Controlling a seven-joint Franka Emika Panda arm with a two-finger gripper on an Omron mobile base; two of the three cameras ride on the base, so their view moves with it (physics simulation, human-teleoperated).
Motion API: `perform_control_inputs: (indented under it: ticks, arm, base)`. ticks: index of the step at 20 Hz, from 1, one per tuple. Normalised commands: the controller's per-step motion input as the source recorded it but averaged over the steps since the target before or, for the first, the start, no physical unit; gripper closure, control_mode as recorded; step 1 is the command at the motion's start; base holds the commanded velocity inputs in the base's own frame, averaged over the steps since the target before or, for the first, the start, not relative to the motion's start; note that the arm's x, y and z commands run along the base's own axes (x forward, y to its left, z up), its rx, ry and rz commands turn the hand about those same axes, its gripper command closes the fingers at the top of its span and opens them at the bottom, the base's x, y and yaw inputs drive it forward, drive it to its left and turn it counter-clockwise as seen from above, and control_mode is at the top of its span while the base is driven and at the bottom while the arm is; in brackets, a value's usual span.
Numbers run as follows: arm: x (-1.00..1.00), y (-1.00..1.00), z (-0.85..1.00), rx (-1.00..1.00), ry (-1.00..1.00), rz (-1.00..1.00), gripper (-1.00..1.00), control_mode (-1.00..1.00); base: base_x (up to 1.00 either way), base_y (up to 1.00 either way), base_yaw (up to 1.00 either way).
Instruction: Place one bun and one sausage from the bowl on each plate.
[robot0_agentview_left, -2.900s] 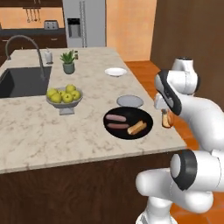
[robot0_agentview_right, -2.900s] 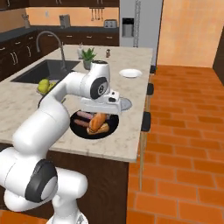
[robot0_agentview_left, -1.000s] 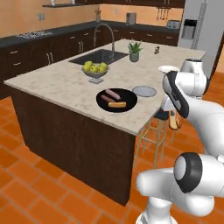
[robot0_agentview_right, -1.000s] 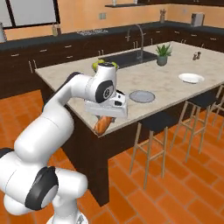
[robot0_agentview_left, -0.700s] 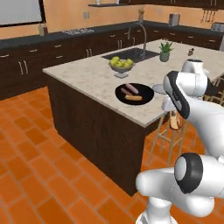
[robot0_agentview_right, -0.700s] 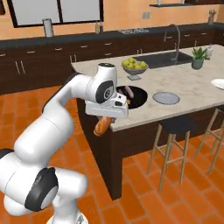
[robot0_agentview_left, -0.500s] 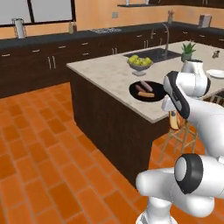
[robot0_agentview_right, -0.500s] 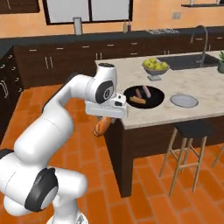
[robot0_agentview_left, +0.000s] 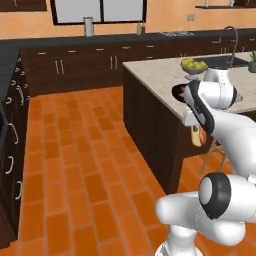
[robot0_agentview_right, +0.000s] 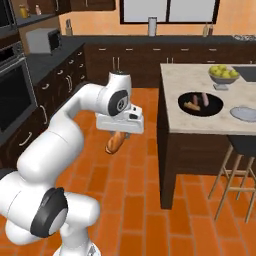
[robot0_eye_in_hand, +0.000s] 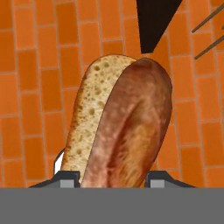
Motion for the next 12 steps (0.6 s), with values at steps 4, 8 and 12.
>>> perform_control_inputs:
  ticks: [4, 8, 12]
  arm:
    - [0.0, 0.0, 0.0, 0.0, 0.0, 0.0, 1.0, 1.0]
    - [0.0, 0.0, 0.0, 0.0, 0.0, 0.0, 1.0, 1.0]
    - [0.0, 0.0, 0.0, 0.0, 0.0, 0.0, 1.0, 1.0]
  base:
    - [-0.26, -0.85, 0.23]
    - [-0.02, -1.0, 0.17]
    - [0.01, -1.0, 0.22]
